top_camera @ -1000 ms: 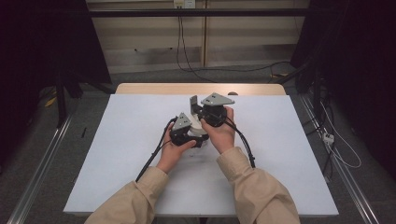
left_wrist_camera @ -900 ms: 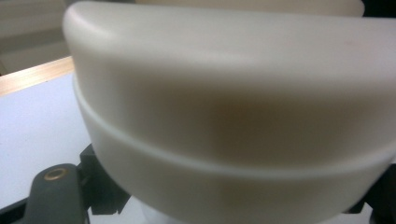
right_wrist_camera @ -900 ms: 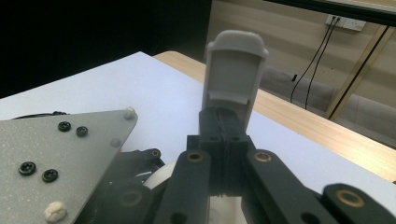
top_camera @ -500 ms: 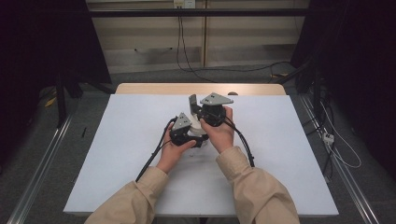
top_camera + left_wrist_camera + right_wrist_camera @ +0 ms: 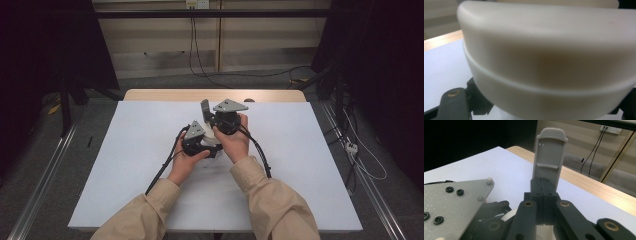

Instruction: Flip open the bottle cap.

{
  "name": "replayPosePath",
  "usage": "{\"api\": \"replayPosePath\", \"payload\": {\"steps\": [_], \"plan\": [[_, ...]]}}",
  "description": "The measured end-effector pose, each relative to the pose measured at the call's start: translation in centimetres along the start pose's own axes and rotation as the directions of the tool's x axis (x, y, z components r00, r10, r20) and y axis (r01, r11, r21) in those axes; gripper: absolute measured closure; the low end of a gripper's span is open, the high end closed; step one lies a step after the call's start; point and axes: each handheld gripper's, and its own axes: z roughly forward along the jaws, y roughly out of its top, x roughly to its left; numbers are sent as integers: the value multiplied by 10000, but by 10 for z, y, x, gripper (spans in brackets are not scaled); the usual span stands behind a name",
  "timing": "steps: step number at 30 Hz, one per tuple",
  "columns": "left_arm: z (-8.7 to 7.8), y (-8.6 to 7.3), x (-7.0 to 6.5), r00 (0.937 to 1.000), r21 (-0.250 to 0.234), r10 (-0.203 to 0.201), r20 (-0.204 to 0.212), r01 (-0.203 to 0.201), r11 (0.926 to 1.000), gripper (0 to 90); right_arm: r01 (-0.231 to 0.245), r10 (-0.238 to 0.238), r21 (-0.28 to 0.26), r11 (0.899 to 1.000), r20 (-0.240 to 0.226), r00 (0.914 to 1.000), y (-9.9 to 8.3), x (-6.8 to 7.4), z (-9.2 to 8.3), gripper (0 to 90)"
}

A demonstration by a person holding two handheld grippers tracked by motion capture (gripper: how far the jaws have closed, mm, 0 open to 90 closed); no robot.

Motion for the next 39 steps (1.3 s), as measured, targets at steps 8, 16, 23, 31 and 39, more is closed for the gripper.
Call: {"api": "replayPosePath", "payload": {"steps": [8,16,23,31,39], "plan": [[0,0,1,10000,5,15,11,-15,10000,185,-14,14,-2,10000,2,10000,0,0,4,900],[0,0,1,9998,-50,-172,30,172,9998,186,-51,51,38,10000,-28,10000,1,0,6,900],[0,0,2,10000,-2,-92,31,92,10000,186,7,-6,93,10000,-22,10000,2,-1,6,900],[0,0,1,10000,-16,-88,-23,88,10000,186,41,-41,128,9999,28,10000,5,-2,8,900],[0,0,1,10000,-16,-71,-13,71,10000,186,18,-19,125,9999,23,10000,5,-2,10,900]]}}
